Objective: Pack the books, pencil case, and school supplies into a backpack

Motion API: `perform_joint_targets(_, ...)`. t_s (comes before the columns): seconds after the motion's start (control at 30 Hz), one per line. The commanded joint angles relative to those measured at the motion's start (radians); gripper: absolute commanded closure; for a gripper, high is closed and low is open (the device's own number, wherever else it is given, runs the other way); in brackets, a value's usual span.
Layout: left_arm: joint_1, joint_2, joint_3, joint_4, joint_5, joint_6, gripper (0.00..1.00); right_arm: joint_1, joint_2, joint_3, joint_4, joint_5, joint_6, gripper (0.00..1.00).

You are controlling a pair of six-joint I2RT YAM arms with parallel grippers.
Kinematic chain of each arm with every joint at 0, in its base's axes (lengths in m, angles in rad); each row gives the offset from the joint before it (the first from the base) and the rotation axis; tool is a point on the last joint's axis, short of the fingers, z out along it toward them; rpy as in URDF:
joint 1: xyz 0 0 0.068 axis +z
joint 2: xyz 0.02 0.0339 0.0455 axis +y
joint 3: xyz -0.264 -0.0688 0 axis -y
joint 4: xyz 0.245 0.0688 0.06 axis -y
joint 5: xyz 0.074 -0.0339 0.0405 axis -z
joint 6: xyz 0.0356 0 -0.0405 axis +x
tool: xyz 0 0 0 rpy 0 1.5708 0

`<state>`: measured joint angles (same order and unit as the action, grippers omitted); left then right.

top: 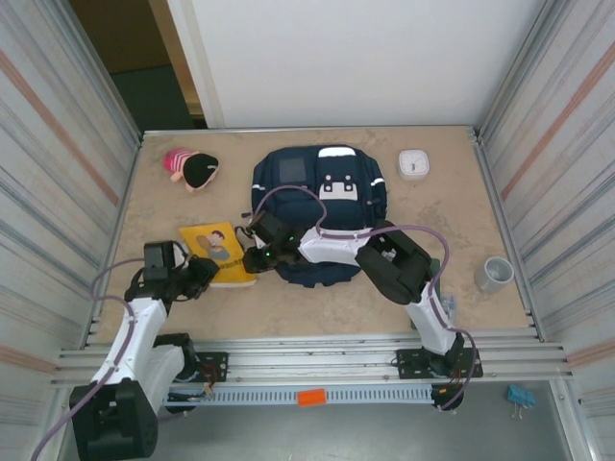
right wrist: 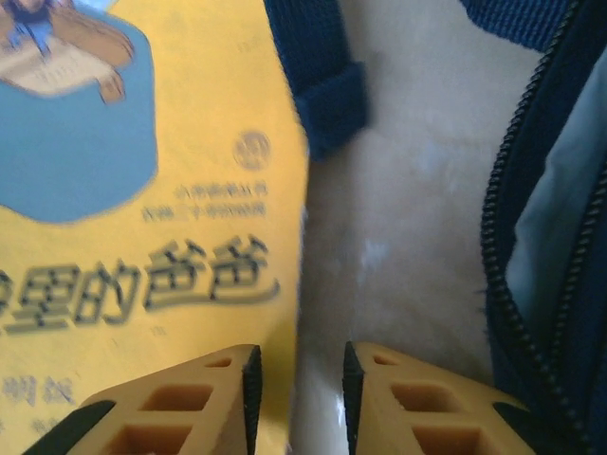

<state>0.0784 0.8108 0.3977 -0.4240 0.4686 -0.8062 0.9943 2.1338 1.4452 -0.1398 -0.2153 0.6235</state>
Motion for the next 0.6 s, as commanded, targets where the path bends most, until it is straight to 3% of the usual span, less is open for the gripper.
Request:
perform_joint_targets(0.0,-0.005,-0.068,0.091,-0.045,-0.034,0.021,1.00,-0.013,-0.137,-0.071,-0.004,0.018,0.024,0.63)
perform_joint_targets(0.17,-0.008,-0.198,0.141,0.031,-0.055,-0.065,1.00,-0.040,-0.347,-0.192,0.074,0.078,0.050,0.51)
perform_joint_targets(0.33,-0.042,-0.242,0.175,0.166,-0.036,-0.148,1.00,-0.060,-0.571,-0.350,0.167,0.150,0.085,0.49)
perform_joint_targets(0.47,-0.152,-0.243,0.173,0.332,-0.058,-0.194,1.00,-0.078,-0.731,-0.481,0.252,0.188,0.158,0.47)
perform_joint_targets(0.57,-0.290,-0.236,0.112,0.536,-0.169,-0.225,1.00,-0.080,-0.842,-0.631,0.429,0.192,0.210,0.44)
